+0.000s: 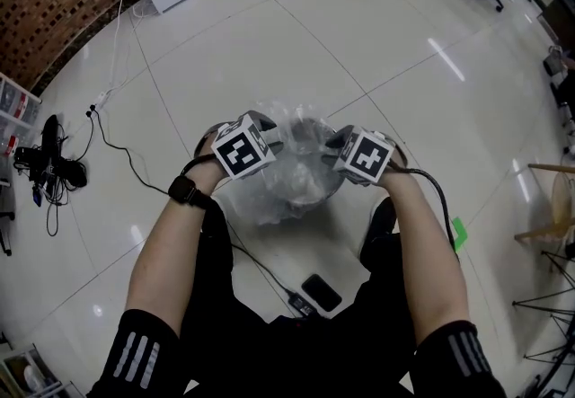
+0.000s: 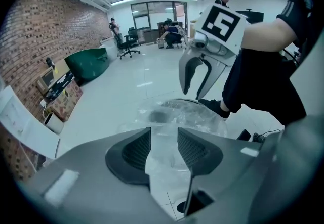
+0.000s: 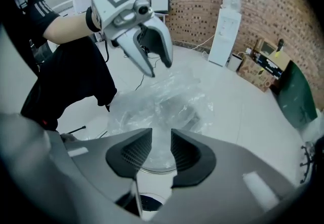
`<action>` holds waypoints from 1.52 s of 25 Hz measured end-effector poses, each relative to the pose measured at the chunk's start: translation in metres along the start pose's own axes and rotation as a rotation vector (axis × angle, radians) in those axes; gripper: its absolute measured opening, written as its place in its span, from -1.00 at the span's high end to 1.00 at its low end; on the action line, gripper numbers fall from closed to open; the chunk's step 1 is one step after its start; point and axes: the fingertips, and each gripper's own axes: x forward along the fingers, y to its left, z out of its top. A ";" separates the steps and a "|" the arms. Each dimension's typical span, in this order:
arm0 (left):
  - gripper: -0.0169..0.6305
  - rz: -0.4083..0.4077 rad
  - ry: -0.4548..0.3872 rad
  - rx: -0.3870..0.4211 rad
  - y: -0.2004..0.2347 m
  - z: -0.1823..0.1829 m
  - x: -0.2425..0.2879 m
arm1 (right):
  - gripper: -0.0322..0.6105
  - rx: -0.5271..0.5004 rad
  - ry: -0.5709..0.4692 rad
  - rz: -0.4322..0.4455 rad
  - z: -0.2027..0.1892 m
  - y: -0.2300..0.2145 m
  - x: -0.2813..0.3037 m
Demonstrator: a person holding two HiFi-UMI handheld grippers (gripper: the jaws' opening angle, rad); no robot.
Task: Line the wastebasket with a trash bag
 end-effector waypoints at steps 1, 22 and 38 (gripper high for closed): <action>0.45 -0.008 0.012 0.014 -0.004 0.002 0.006 | 0.50 0.004 -0.022 -0.016 0.005 -0.005 -0.006; 0.44 -0.150 0.335 0.157 -0.044 -0.005 0.180 | 0.50 0.173 -0.473 -0.343 0.059 -0.070 -0.131; 0.44 -0.210 0.462 0.167 -0.069 -0.048 0.247 | 0.50 0.171 -0.520 -0.392 0.064 -0.082 -0.148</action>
